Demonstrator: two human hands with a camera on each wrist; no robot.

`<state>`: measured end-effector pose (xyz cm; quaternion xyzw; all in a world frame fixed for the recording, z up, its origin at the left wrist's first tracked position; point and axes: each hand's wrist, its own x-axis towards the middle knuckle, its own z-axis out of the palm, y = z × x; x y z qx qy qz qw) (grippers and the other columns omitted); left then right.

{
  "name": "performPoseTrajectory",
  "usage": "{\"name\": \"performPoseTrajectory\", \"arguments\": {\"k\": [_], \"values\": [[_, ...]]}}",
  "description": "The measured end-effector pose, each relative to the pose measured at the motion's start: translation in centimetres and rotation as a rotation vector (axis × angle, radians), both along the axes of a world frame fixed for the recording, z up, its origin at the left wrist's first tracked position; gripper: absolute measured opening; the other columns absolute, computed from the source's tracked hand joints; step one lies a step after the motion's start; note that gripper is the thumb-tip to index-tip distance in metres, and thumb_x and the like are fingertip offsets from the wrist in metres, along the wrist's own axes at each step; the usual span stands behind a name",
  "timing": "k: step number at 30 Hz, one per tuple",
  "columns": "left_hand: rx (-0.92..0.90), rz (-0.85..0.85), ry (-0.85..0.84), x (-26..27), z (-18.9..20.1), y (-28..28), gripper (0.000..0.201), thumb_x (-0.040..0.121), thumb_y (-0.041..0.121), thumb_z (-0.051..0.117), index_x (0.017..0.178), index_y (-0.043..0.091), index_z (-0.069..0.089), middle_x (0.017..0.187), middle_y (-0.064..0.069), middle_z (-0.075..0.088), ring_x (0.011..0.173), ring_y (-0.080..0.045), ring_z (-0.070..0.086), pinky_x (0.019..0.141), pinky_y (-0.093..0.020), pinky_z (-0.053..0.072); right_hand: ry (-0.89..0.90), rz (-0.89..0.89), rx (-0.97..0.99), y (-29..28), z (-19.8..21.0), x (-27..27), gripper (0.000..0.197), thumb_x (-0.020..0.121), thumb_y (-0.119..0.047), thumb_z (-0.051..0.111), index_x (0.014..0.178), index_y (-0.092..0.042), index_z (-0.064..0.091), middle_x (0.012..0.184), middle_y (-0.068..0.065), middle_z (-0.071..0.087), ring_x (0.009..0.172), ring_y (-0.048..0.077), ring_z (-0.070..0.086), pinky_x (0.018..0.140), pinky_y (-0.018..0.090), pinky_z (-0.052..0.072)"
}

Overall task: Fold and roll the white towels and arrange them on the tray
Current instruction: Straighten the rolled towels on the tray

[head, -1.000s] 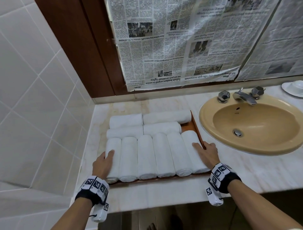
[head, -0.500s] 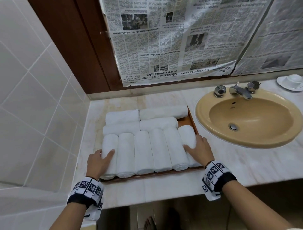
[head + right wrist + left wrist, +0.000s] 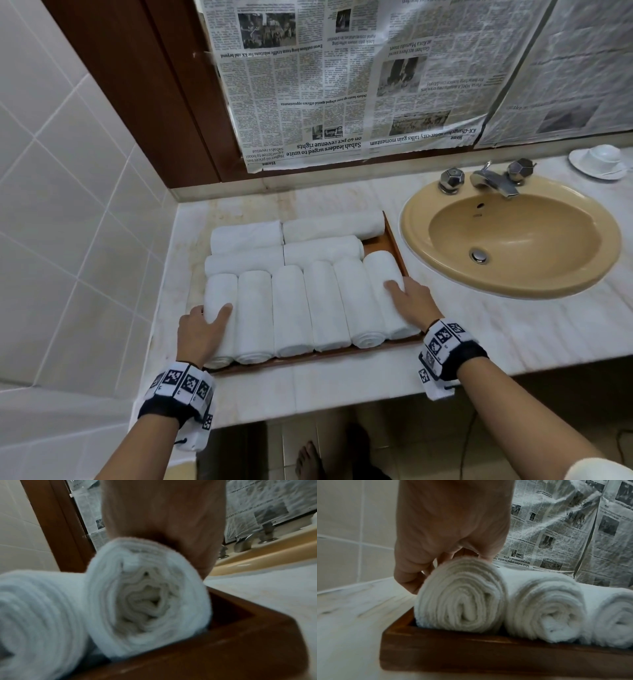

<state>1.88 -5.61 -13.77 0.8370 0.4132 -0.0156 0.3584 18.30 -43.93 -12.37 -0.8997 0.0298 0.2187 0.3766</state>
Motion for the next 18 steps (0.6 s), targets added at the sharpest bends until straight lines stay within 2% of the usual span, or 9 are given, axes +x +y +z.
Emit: {"name": "performPoseTrajectory", "arguments": {"k": [3, 5, 7, 9, 11, 15, 18], "values": [[-0.002, -0.003, -0.013, -0.2, -0.1, -0.1, 0.101, 0.066, 0.083, 0.042, 0.131, 0.007, 0.053, 0.122, -0.019, 0.057, 0.110, -0.037, 0.053, 0.095, -0.050, 0.046, -0.223, 0.085, -0.185, 0.4, 0.0, -0.5, 0.050, 0.103, -0.038, 0.037, 0.138, -0.004, 0.041, 0.134, 0.020, 0.049, 0.117, 0.035, 0.047, 0.097, 0.043, 0.041], [0.011, -0.006, -0.022, -0.5, -0.2, -0.4, 0.100, 0.066, 0.082, 0.043, 0.134, 0.009, 0.050, 0.125, -0.018, 0.054, 0.114, -0.036, 0.049, 0.098, -0.051, 0.043, -0.368, 0.142, -0.185, 0.8, -0.2, -1.4, 0.053, 0.103, -0.032, 0.040, 0.147, -0.004, 0.031, 0.143, 0.018, 0.040, 0.123, 0.035, 0.042, 0.100, 0.044, 0.040], [0.042, -0.018, -0.034, -0.7, -0.2, -0.8, 0.098, 0.066, 0.080, 0.044, 0.136, 0.012, 0.046, 0.128, -0.018, 0.052, 0.119, -0.036, 0.046, 0.102, -0.052, 0.040, -0.362, 0.189, -0.174, 0.9, -0.8, -2.2, 0.064, 0.101, -0.036, 0.045, 0.151, -0.004, 0.022, 0.152, 0.016, 0.030, 0.132, 0.034, 0.036, 0.107, 0.044, 0.037], [0.068, -0.039, -0.044, -0.7, -0.3, -1.2, 0.097, 0.065, 0.079, 0.043, 0.135, 0.012, 0.045, 0.130, -0.019, 0.051, 0.120, -0.037, 0.044, 0.102, -0.052, 0.038, -0.290, 0.161, -0.158, 0.9, -1.5, -2.3, 0.071, 0.101, -0.039, 0.046, 0.154, -0.004, 0.015, 0.159, 0.015, 0.022, 0.141, 0.032, 0.029, 0.114, 0.042, 0.030], [0.081, -0.037, -0.041, -0.7, -0.3, -1.7, 0.095, 0.067, 0.075, 0.042, 0.138, 0.011, 0.041, 0.135, -0.021, 0.046, 0.123, -0.040, 0.041, 0.103, -0.052, 0.035, -0.257, 0.103, -0.104, 0.9, -1.9, -2.0, 0.066, 0.103, -0.035, 0.043, 0.154, -0.003, 0.017, 0.159, 0.017, 0.023, 0.143, 0.031, 0.029, 0.115, 0.039, 0.026], [0.083, -0.022, -0.009, -0.6, 0.0, -2.6, 0.090, 0.074, 0.066, 0.042, 0.144, 0.010, 0.035, 0.142, -0.021, 0.038, 0.127, -0.043, 0.036, 0.104, -0.052, 0.032, -0.284, 0.069, -0.070, 1.2, -2.3, -1.7, 0.056, 0.105, -0.032, 0.038, 0.151, -0.002, 0.026, 0.155, 0.018, 0.033, 0.139, 0.032, 0.035, 0.114, 0.039, 0.028], [0.082, -0.044, 0.006, -0.6, 0.4, -2.5, 0.086, 0.083, 0.066, 0.047, 0.147, 0.011, 0.032, 0.148, -0.019, 0.034, 0.130, -0.042, 0.034, 0.107, -0.054, 0.031, -0.229, 0.060, -0.064, 1.3, -2.3, -1.2, 0.055, 0.104, -0.035, 0.036, 0.148, -0.002, 0.031, 0.152, 0.019, 0.036, 0.137, 0.034, 0.037, 0.113, 0.043, 0.031]]}}
